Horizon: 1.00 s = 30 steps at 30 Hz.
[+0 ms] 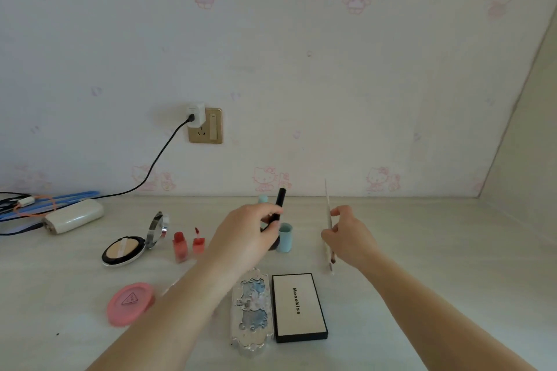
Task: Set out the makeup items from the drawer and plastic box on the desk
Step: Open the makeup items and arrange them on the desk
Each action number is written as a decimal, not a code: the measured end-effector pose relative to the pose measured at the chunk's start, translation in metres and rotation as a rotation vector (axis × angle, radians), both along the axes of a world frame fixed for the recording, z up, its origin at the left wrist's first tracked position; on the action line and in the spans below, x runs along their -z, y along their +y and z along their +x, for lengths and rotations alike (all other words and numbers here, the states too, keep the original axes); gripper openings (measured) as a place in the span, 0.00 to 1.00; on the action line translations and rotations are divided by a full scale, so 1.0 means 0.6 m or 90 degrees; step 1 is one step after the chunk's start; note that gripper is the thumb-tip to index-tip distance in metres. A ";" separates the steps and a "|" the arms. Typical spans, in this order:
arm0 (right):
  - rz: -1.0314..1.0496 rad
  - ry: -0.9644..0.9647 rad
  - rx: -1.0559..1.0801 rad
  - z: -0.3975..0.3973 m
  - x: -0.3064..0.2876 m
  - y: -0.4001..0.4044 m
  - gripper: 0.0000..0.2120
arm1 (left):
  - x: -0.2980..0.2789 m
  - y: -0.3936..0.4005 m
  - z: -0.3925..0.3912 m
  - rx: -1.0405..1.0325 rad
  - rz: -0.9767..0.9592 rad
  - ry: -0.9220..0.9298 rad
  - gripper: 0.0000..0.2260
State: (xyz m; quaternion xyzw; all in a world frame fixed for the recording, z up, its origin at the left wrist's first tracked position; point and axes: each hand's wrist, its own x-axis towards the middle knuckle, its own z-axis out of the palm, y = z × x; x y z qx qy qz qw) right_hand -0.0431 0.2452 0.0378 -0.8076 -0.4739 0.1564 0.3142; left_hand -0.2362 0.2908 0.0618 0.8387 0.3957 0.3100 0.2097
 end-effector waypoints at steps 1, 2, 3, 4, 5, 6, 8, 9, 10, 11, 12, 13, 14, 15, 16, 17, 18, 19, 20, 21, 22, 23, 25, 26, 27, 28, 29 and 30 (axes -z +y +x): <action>0.002 -0.001 0.007 0.009 -0.002 -0.006 0.20 | -0.001 0.000 0.017 0.014 -0.027 -0.014 0.12; 0.002 0.000 0.014 0.018 -0.003 -0.013 0.19 | 0.001 0.001 0.033 0.026 -0.053 -0.024 0.12; 0.001 0.002 0.021 0.031 -0.003 -0.022 0.19 | 0.006 0.002 0.053 0.037 -0.074 -0.027 0.12; 0.001 0.004 0.025 0.042 -0.002 -0.028 0.18 | 0.011 0.003 0.070 0.042 -0.089 -0.026 0.11; 0.000 0.007 0.030 0.054 0.000 -0.035 0.18 | 0.017 0.002 0.088 0.048 -0.102 -0.023 0.11; -0.001 0.012 0.035 0.068 0.003 -0.044 0.17 | 0.023 0.002 0.108 0.054 -0.121 -0.022 0.10; -0.004 0.022 0.047 0.089 0.009 -0.054 0.16 | 0.035 0.004 0.136 0.058 -0.158 -0.030 0.09; -0.003 0.028 0.056 0.100 0.013 -0.060 0.15 | 0.041 0.005 0.151 0.061 -0.177 -0.029 0.08; -0.001 0.034 0.064 0.113 0.018 -0.065 0.15 | 0.048 0.005 0.167 0.065 -0.199 -0.026 0.09; 0.000 0.041 0.070 0.122 0.023 -0.068 0.15 | 0.054 0.005 0.180 0.070 -0.222 -0.024 0.10; -0.001 0.046 0.075 0.132 0.029 -0.070 0.14 | 0.060 0.006 0.192 0.077 -0.239 -0.018 0.11; -0.004 0.046 0.079 0.142 0.035 -0.073 0.14 | 0.066 0.007 0.206 0.085 -0.249 -0.005 0.13; -0.009 0.043 0.084 0.150 0.042 -0.074 0.14 | 0.071 0.006 0.217 0.093 -0.252 0.013 0.14; -0.016 0.041 0.091 0.159 0.048 -0.074 0.14 | 0.077 0.005 0.230 0.102 -0.255 0.033 0.16; -0.023 0.041 0.097 0.168 0.054 -0.074 0.14 | 0.081 0.004 0.242 0.113 -0.256 0.049 0.18; -0.034 0.040 0.100 0.174 0.059 -0.073 0.15 | 0.087 0.003 0.253 0.121 -0.252 0.065 0.20; -0.047 0.037 0.101 0.181 0.064 -0.072 0.15 | 0.091 0.002 0.265 0.127 -0.244 0.083 0.21; -0.060 0.033 0.103 0.187 0.069 -0.072 0.16 | 0.096 0.001 0.277 0.132 -0.233 0.102 0.22; -0.070 0.028 0.104 0.189 0.074 -0.071 0.16 | 0.100 -0.001 0.286 0.135 -0.225 0.117 0.22; -0.075 0.025 0.104 0.193 0.079 -0.070 0.16 | 0.105 -0.002 0.296 0.136 -0.215 0.132 0.23; -0.076 0.021 0.104 0.195 0.083 -0.069 0.16 | 0.108 -0.003 0.304 0.135 -0.200 0.150 0.23; -0.078 0.018 0.104 0.197 0.087 -0.068 0.16 | 0.111 -0.004 0.311 0.132 -0.180 0.172 0.23; -0.088 0.003 0.102 0.200 0.091 -0.065 0.17 | 0.114 -0.005 0.321 0.124 -0.136 0.214 0.23; -0.095 -0.008 0.099 0.201 0.091 -0.064 0.17 | 0.115 -0.004 0.324 0.119 -0.121 0.228 0.23; -0.101 -0.017 0.095 0.202 0.092 -0.062 0.17 | 0.117 -0.002 0.327 0.113 -0.113 0.239 0.23; -0.106 -0.027 0.094 0.204 0.092 -0.060 0.17 | 0.117 0.000 0.329 0.108 -0.109 0.248 0.23; -0.111 -0.039 0.094 0.205 0.093 -0.059 0.16 | 0.118 0.001 0.330 0.102 -0.109 0.255 0.22; -0.116 -0.051 0.093 0.206 0.092 -0.058 0.15 | 0.119 0.002 0.331 0.098 -0.109 0.260 0.22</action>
